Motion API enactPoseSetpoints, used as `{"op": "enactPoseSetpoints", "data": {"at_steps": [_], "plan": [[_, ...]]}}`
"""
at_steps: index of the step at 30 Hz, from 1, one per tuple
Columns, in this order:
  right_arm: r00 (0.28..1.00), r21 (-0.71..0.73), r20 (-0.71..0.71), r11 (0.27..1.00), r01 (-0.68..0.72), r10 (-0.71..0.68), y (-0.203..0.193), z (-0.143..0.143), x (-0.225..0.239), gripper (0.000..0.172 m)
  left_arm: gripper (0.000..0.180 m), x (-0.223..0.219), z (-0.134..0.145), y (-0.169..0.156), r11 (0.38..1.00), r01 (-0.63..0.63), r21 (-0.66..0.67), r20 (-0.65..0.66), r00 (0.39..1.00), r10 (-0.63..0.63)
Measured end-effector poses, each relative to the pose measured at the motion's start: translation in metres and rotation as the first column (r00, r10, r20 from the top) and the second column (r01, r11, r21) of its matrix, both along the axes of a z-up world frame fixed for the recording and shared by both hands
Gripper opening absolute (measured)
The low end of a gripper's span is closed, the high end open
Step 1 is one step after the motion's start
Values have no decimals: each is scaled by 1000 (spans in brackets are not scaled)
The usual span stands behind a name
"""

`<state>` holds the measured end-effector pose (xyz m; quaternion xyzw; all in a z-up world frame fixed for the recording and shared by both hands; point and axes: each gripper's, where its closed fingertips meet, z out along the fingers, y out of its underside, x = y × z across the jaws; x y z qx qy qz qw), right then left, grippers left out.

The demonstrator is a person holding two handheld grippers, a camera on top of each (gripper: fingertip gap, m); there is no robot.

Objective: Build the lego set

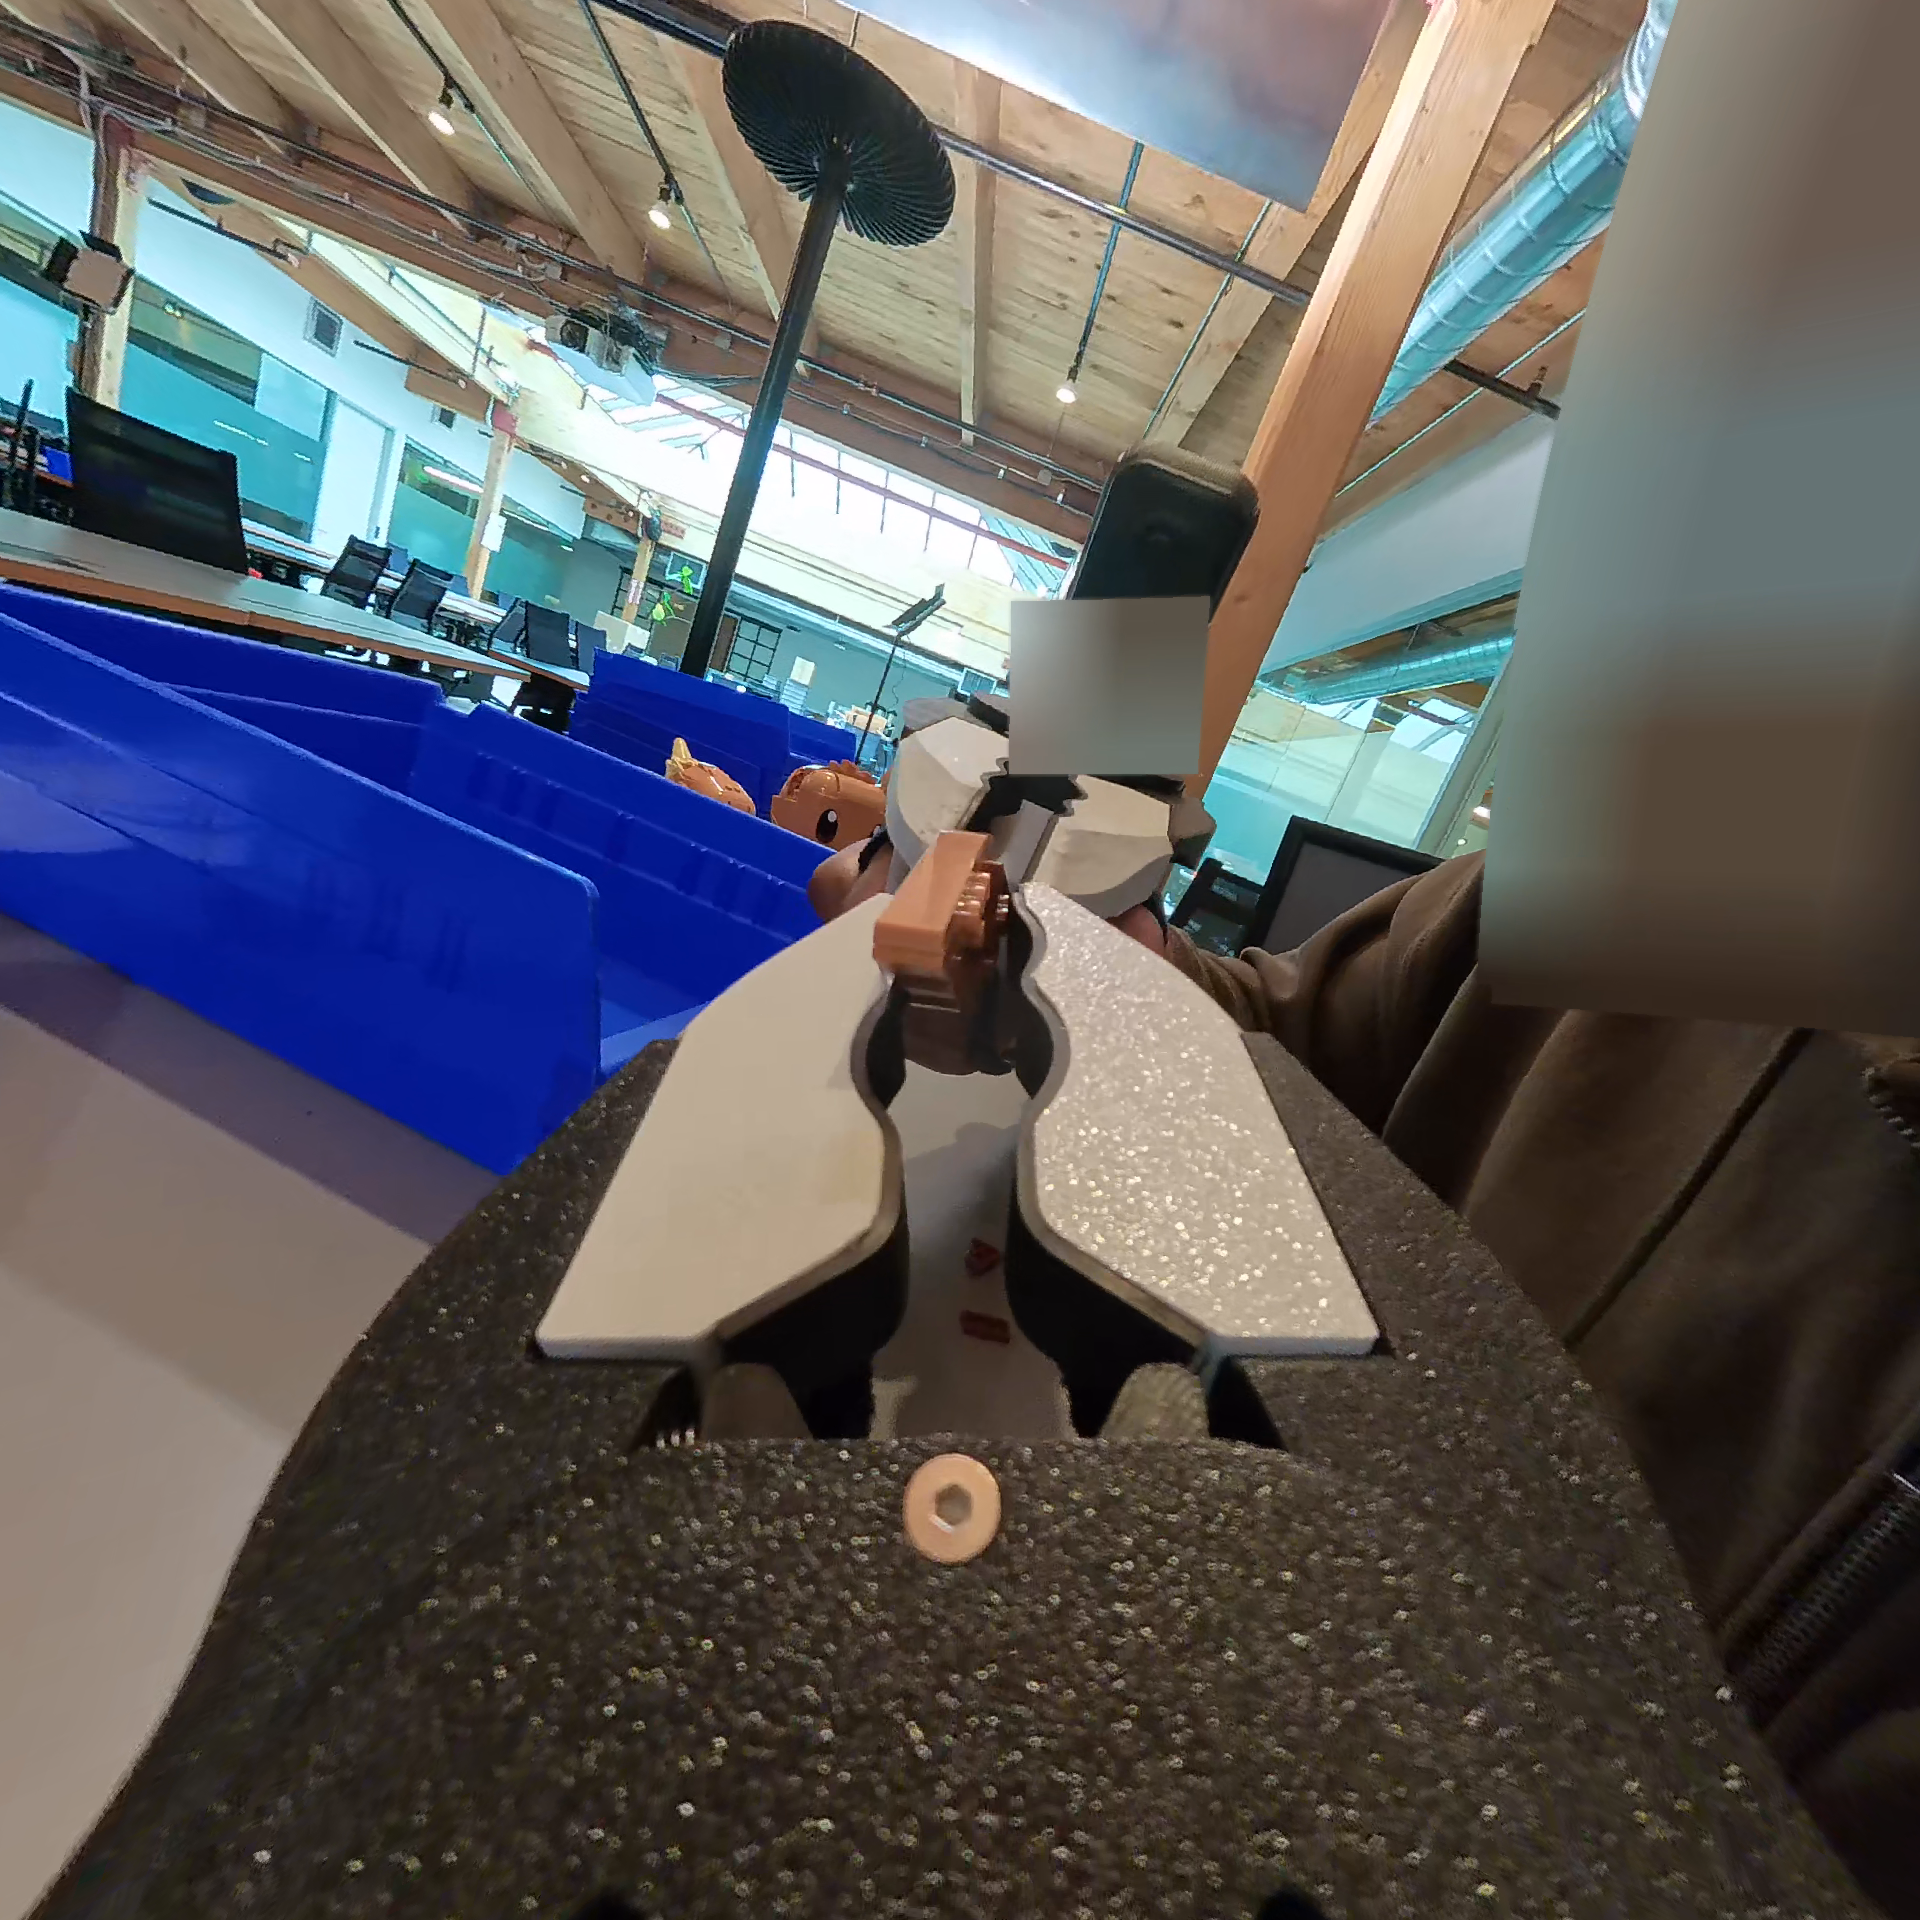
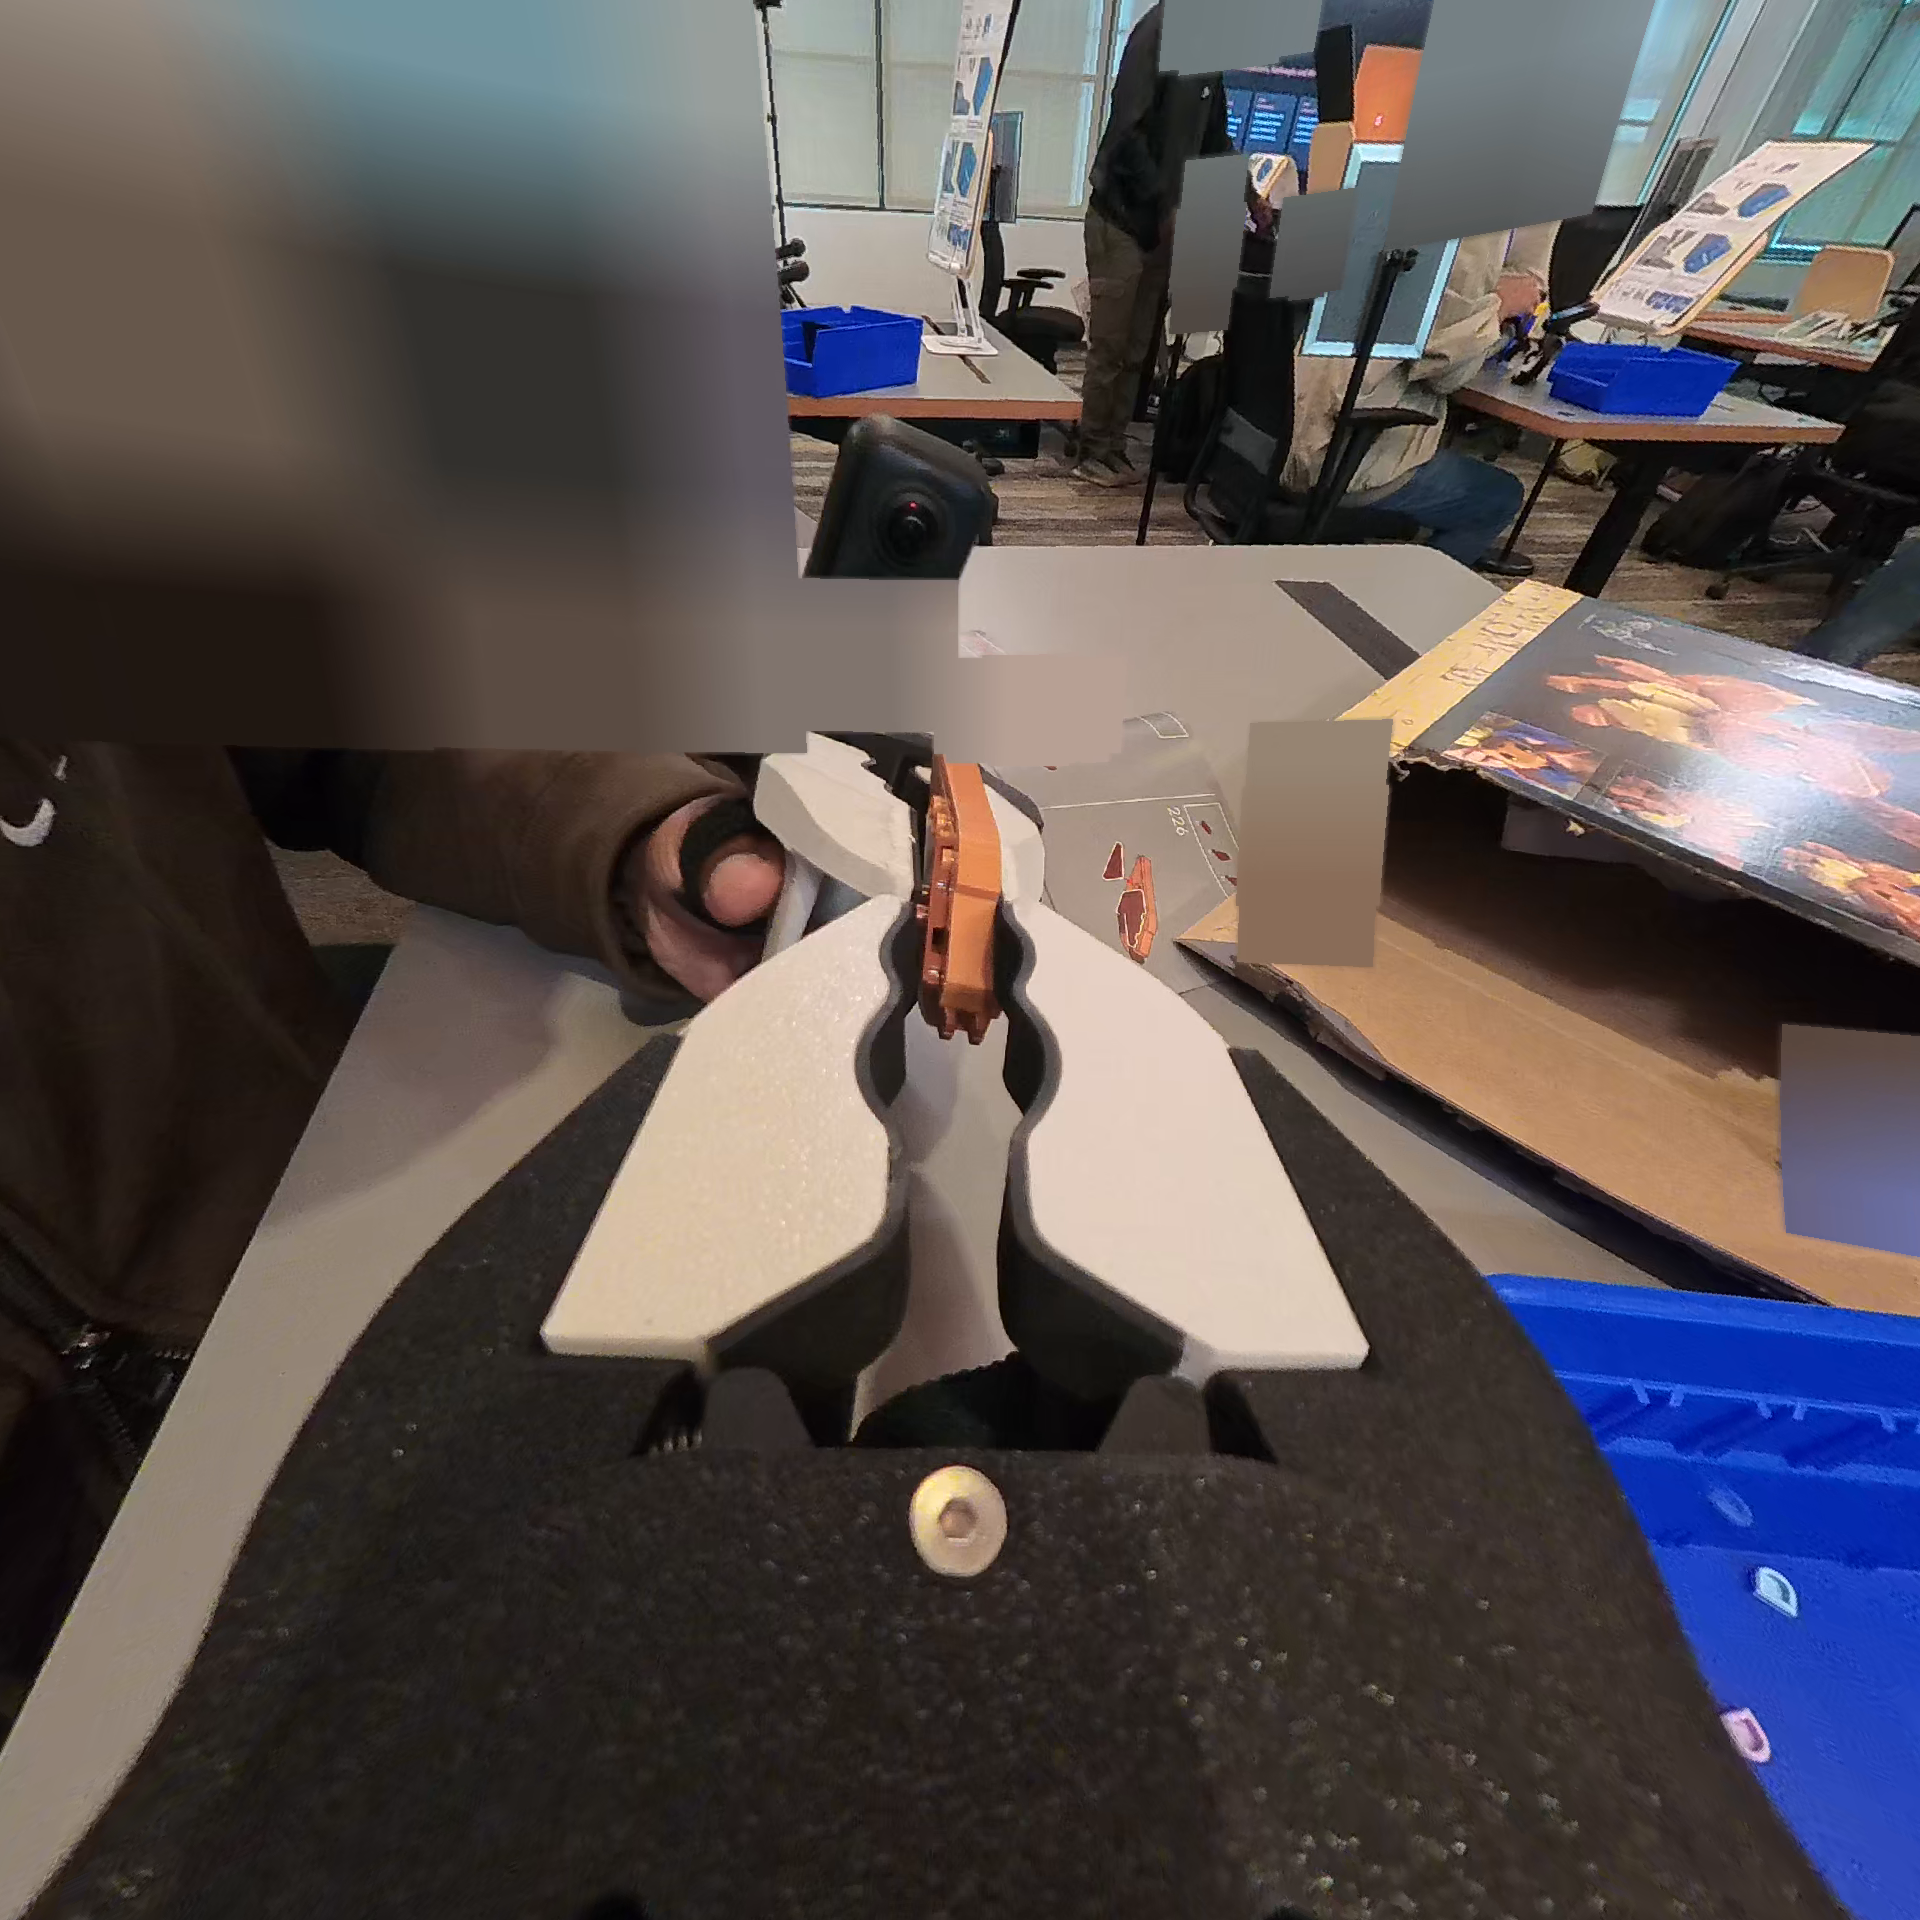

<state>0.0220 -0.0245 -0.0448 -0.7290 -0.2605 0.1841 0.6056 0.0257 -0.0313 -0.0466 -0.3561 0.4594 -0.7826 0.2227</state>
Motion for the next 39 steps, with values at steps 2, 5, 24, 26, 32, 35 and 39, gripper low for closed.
{"op": "enactPoseSetpoints", "data": {"at_steps": [2,5,24,26,32,35,39], "plan": [[1000,7,-1,1000,-5,5,-1,1,-1,13,17,-1,1,-1,1000,-3,9,8,1000,3],[1000,12,-3,1000,-12,12,-1,1,-2,13,17,-2,1,-1,1000,2,15,16,1000,-2],[999,34,-5,999,-34,34,-5,3,-7,21,17,-9,11,0,1000,20,-21,82,996,-18],[999,45,-24,999,-31,32,-5,7,-5,15,17,-9,11,-1,1000,15,-8,88,996,-14],[998,41,-32,998,-48,49,-6,6,-6,13,16,-9,10,-2,1000,20,2,79,997,-21],[997,21,-63,999,-39,40,-4,5,-3,13,17,-6,9,0,1000,19,-18,59,998,-18],[977,-51,-212,999,-19,8,3,1,7,13,18,2,4,8,990,32,-135,-28,999,-36]]}}
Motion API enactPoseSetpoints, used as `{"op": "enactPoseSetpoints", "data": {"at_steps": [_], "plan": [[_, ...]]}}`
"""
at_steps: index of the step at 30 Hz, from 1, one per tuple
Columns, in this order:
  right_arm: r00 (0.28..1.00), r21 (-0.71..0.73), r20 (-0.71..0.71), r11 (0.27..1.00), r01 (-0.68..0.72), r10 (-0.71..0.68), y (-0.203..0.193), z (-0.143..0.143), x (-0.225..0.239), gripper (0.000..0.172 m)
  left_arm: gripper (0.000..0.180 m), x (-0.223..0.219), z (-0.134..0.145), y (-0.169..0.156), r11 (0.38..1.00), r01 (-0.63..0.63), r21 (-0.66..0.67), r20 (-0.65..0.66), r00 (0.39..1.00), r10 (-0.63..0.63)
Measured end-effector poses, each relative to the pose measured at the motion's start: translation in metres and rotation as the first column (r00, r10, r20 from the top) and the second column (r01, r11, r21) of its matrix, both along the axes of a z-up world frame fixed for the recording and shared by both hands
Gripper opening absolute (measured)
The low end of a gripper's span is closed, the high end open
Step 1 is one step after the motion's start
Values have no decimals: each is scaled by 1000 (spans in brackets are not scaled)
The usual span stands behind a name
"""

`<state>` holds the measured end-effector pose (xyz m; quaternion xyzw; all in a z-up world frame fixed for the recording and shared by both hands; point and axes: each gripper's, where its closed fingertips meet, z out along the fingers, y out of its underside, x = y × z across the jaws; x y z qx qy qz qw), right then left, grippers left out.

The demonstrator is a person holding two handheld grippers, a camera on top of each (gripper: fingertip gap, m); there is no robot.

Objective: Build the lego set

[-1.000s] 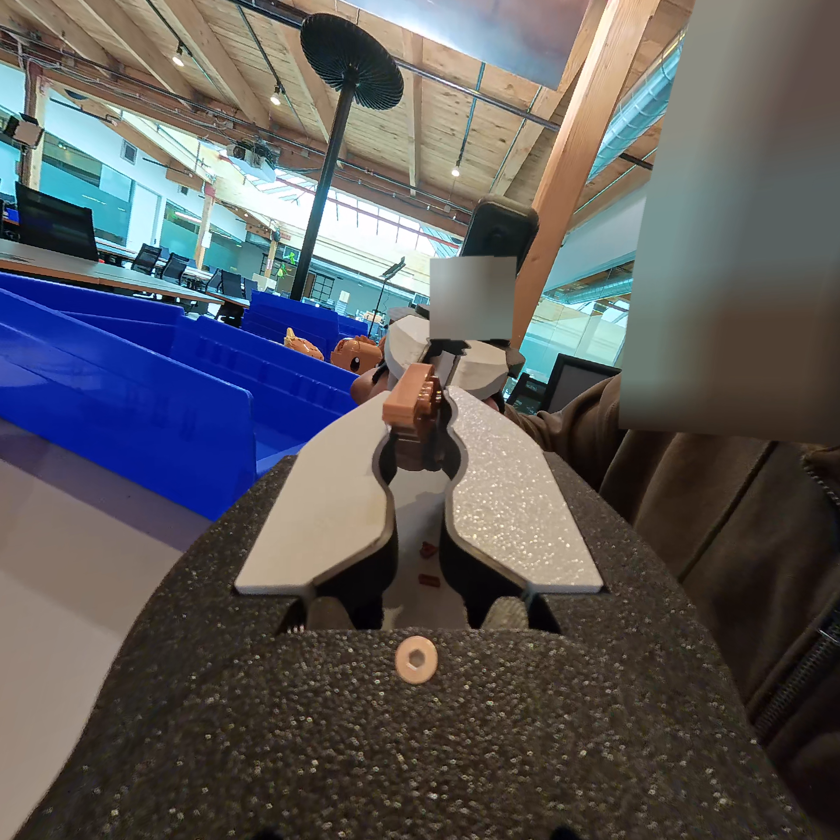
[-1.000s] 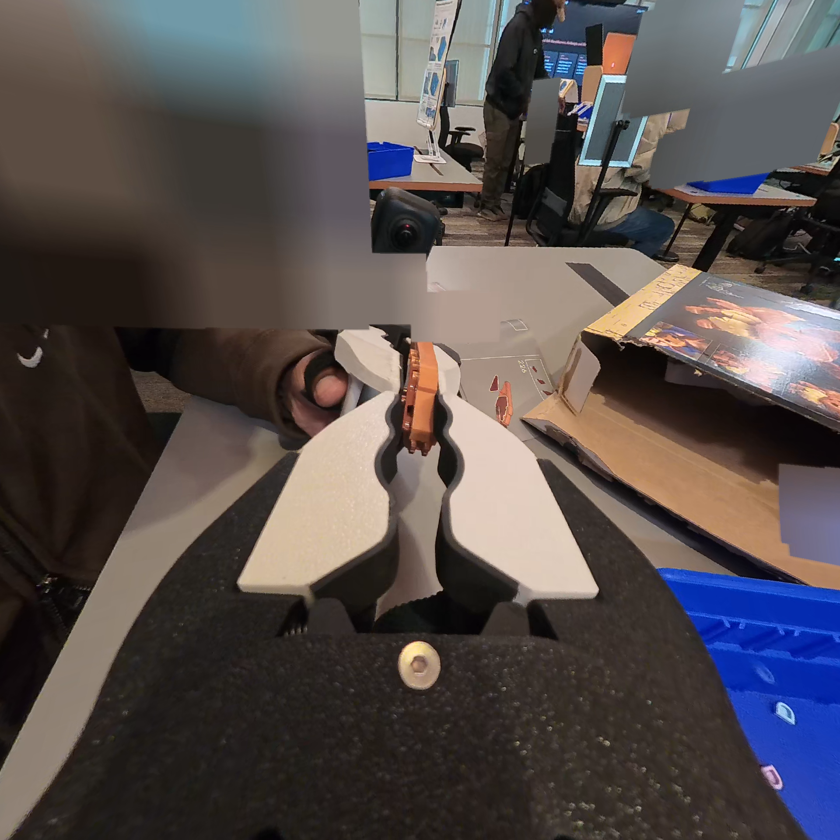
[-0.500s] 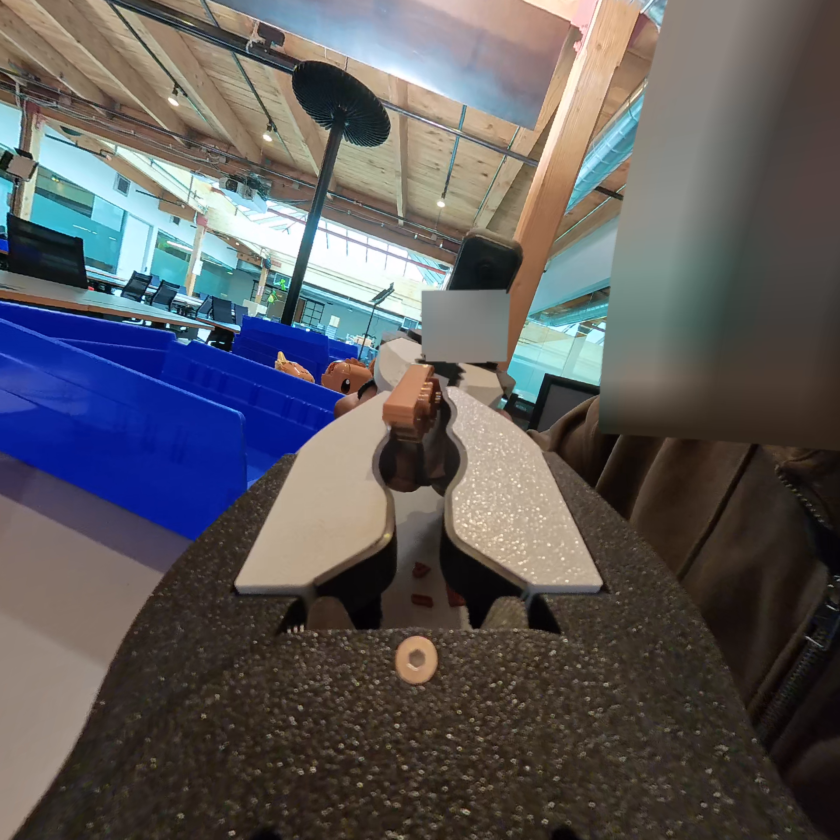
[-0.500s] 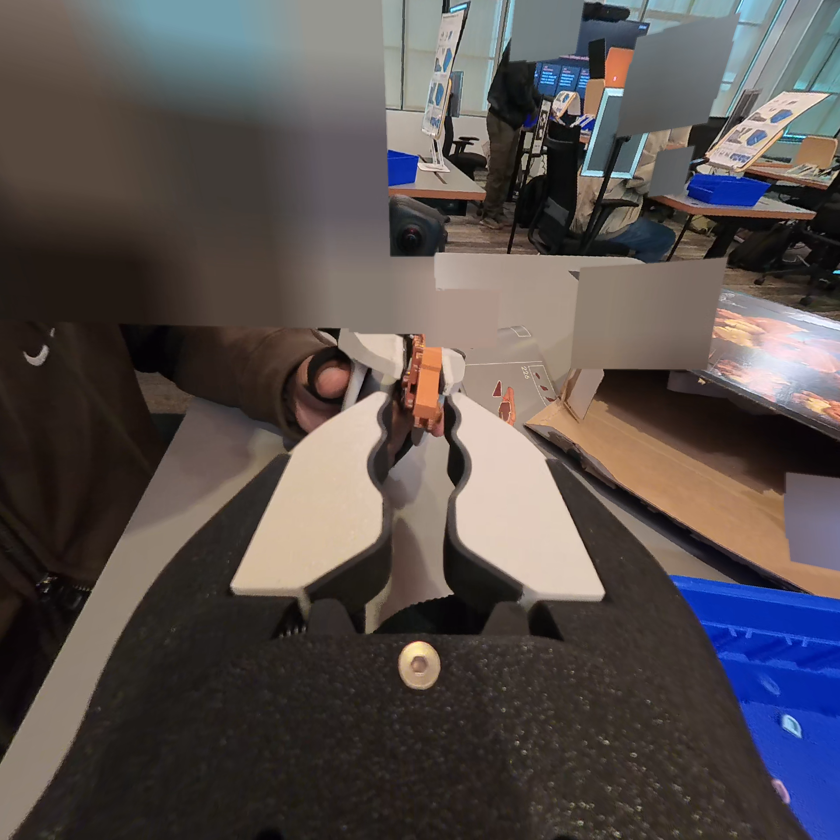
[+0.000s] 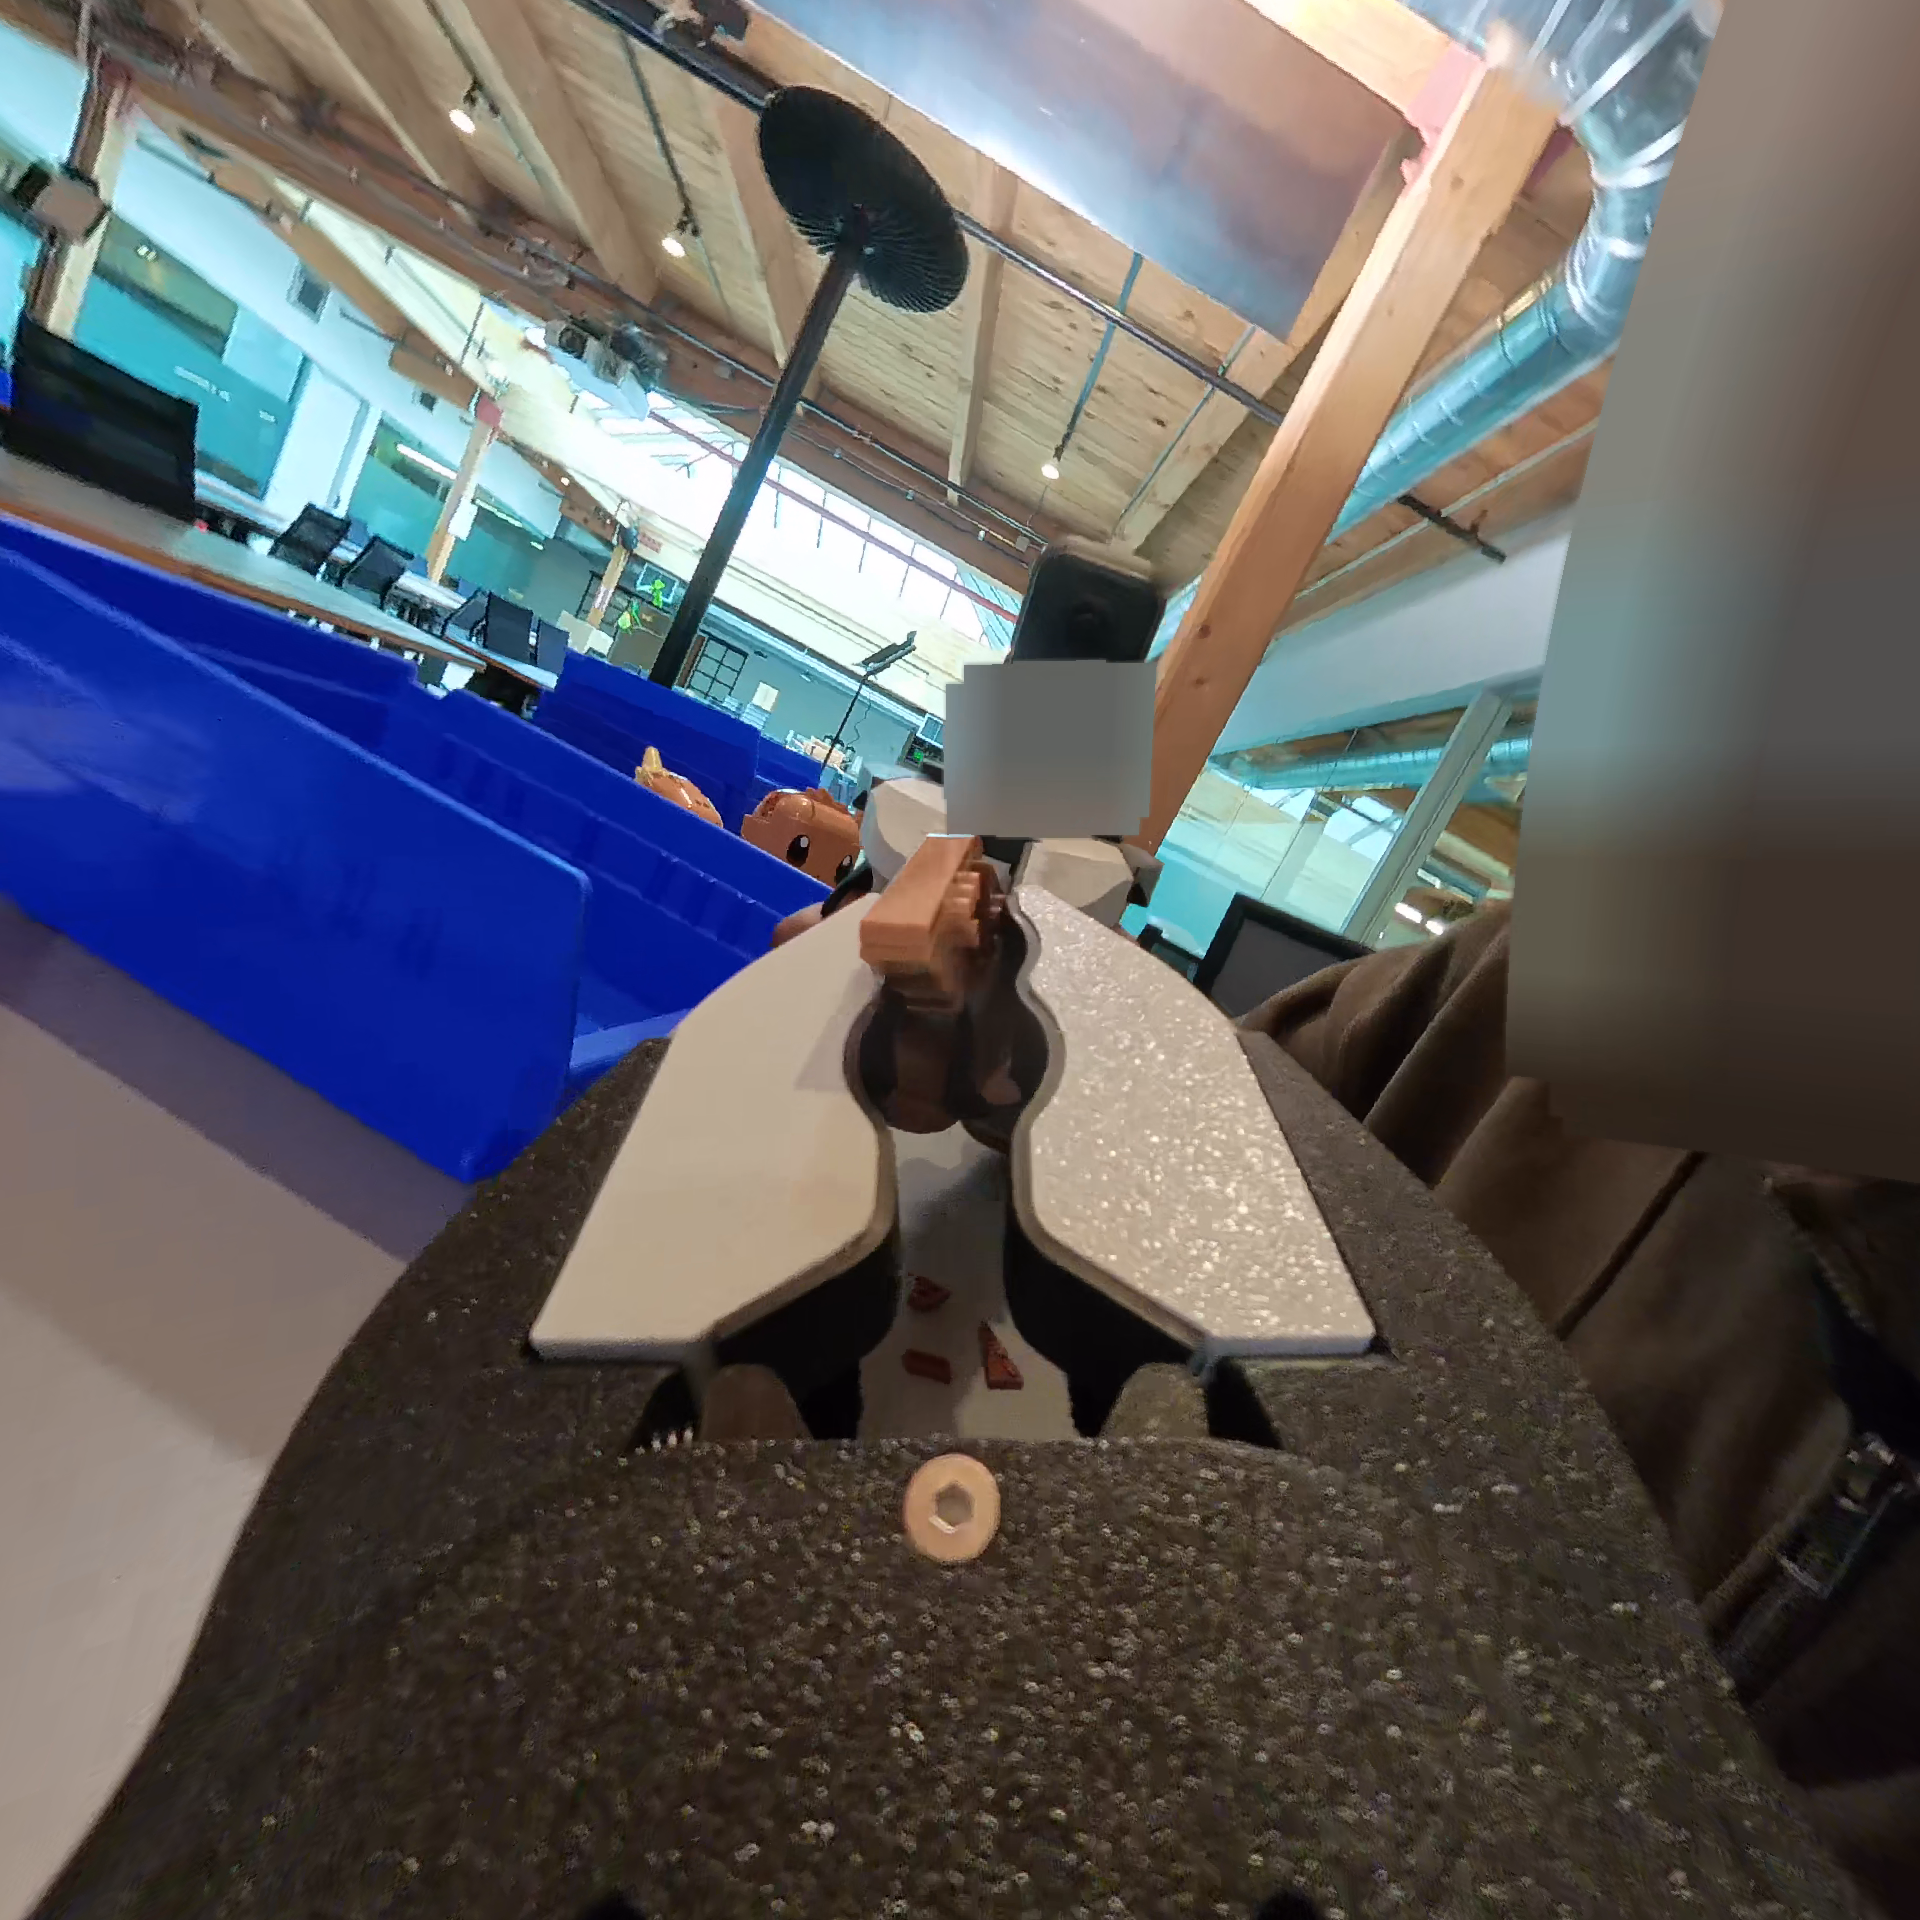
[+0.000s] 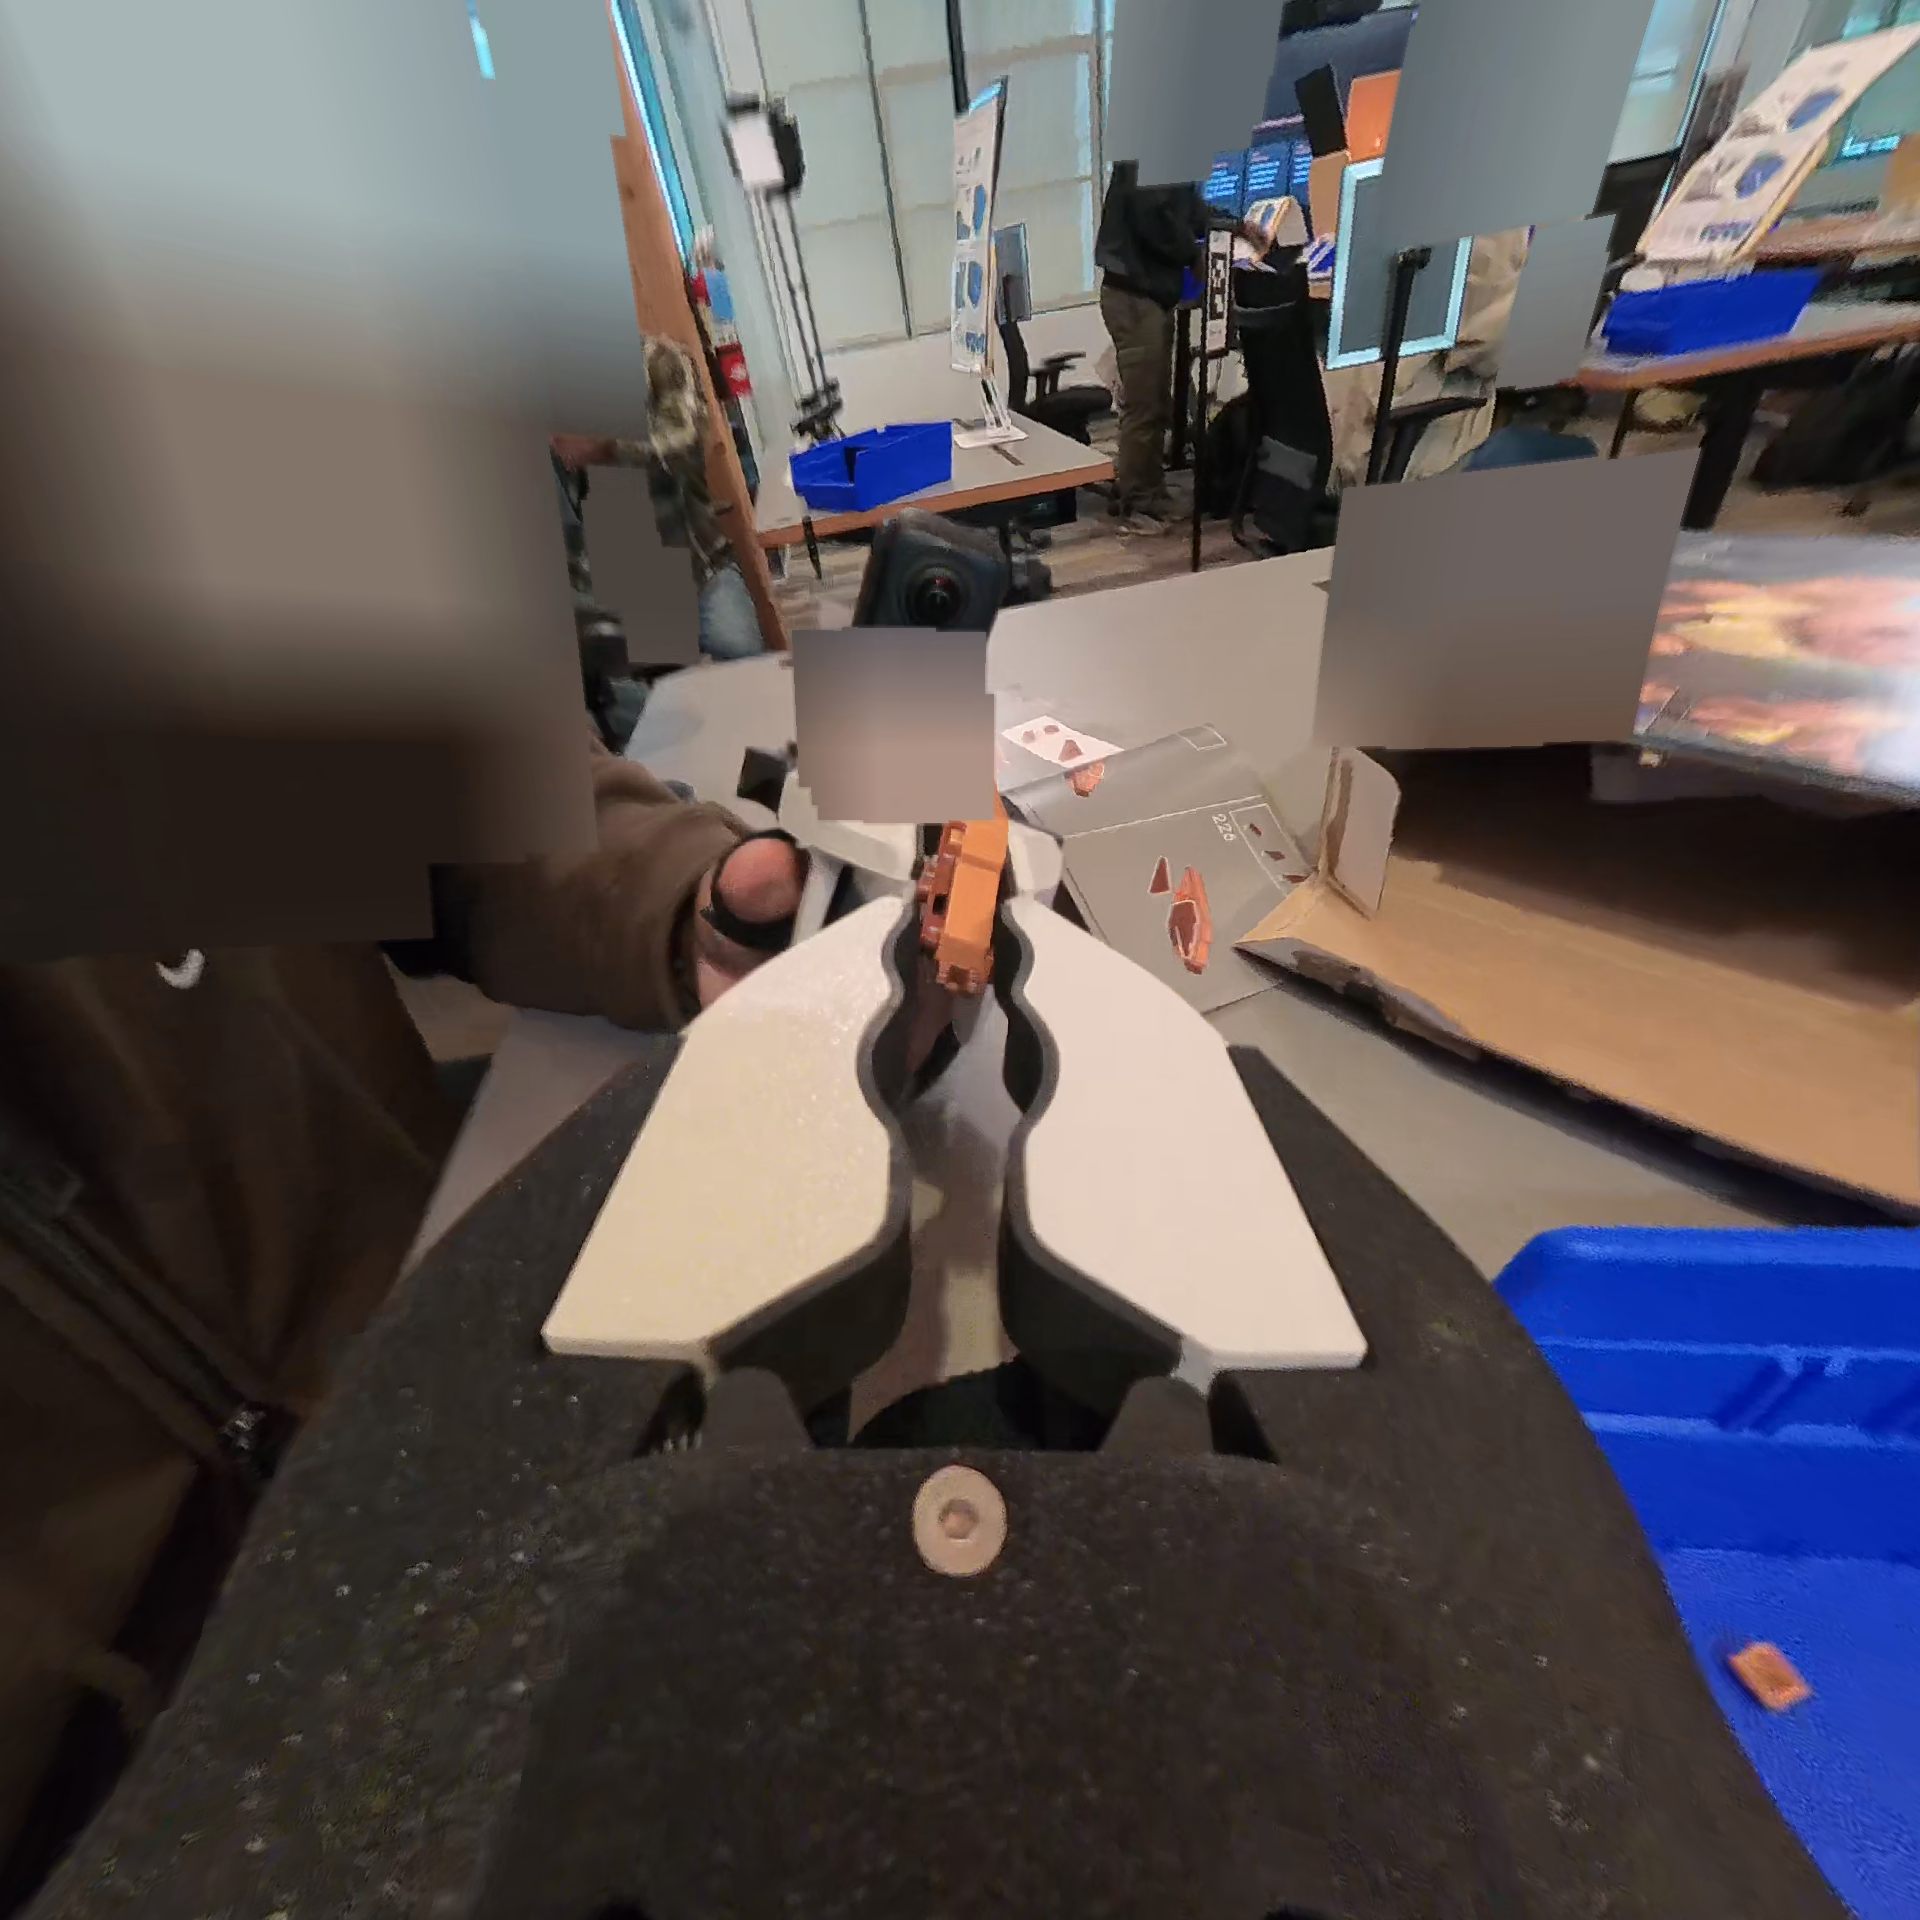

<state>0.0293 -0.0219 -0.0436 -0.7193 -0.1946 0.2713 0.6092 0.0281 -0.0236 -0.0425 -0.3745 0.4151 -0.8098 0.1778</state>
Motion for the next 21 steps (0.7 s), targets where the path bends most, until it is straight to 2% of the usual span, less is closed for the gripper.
{"op": "enactPoseSetpoints", "data": {"at_steps": [4,7,14,17,21], "plan": [[964,-76,-265,997,-18,-3,4,5,16,13,25,3,0,15,995,-27,-100,-30,999,24],[928,-108,-372,994,-35,-8,7,5,24,13,25,7,-4,22,987,-37,-155,-66,997,27],[932,-134,-363,990,-48,-4,8,-1,18,13,24,9,-8,22,976,-18,-216,-102,995,-4],[933,-140,-359,990,-34,-19,10,-4,19,13,9,8,-8,19,973,-4,-231,-95,995,-19],[927,-150,-373,988,-24,-34,12,-4,19,17,8,9,-11,22,957,-7,-288,-115,993,-28]]}}
